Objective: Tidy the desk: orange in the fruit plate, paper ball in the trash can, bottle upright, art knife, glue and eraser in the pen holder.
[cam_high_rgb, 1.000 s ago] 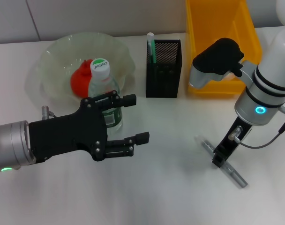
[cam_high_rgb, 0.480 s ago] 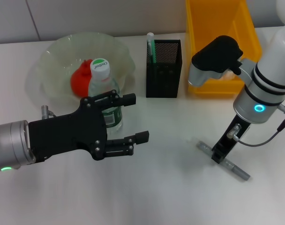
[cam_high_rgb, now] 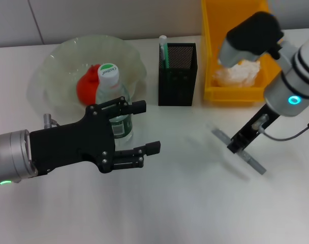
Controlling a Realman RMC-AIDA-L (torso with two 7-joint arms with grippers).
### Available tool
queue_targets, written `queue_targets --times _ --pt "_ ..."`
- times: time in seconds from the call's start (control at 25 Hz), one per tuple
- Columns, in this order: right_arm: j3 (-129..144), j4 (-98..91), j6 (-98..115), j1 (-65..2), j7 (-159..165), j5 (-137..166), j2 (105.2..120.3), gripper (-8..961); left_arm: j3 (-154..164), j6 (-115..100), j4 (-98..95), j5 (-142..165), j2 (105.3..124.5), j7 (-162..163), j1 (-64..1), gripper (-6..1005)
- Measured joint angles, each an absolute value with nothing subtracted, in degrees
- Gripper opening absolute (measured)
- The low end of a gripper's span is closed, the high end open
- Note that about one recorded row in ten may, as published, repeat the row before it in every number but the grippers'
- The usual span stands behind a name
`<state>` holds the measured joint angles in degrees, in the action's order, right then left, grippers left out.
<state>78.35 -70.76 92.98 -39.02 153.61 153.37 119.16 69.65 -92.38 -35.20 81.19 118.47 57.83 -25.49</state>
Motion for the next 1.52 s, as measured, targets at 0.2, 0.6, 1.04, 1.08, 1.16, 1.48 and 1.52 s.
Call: queue_targets --times 0.2,0.6,1.04,1.08,1.16,1.48,1.52 --pt "75.6 -77.9 91.7 -35.4 153.0 153.4 119.06 134 69.8 -92.4 -35.3 81.2 118.52 57.8 -25.5 814" --pt "68.1 -87.4 86.7 -28.0 148.5 145.2 119.33 132 69.9 -92.4 -35.2 81.1 118.56 57.8 -25.6 814" --pt "59.2 -86.8 80.2 -19.6 132.2 122.5 119.38 133 69.9 -92.6 -35.2 81.1 118.59 58.1 -25.6 814" --pt "58.2 -85.8 79.8 -19.2 130.0 120.1 119.35 133 69.9 -92.6 -35.2 81.1 118.61 58.1 -25.6 814" --pt "56.2 -83.4 79.4 -18.6 125.6 115.7 119.26 133 69.9 -92.6 -35.2 81.1 118.65 58.1 -25.6 813" --pt "51.2 -72.0 79.0 -18.8 107.9 104.6 119.12 128 69.9 -92.6 -35.2 80.9 118.74 57.9 -25.8 813" --pt "50.6 -70.3 79.0 -19.2 105.8 103.7 119.11 127 69.9 -92.6 -35.2 80.8 118.74 57.9 -25.9 813"
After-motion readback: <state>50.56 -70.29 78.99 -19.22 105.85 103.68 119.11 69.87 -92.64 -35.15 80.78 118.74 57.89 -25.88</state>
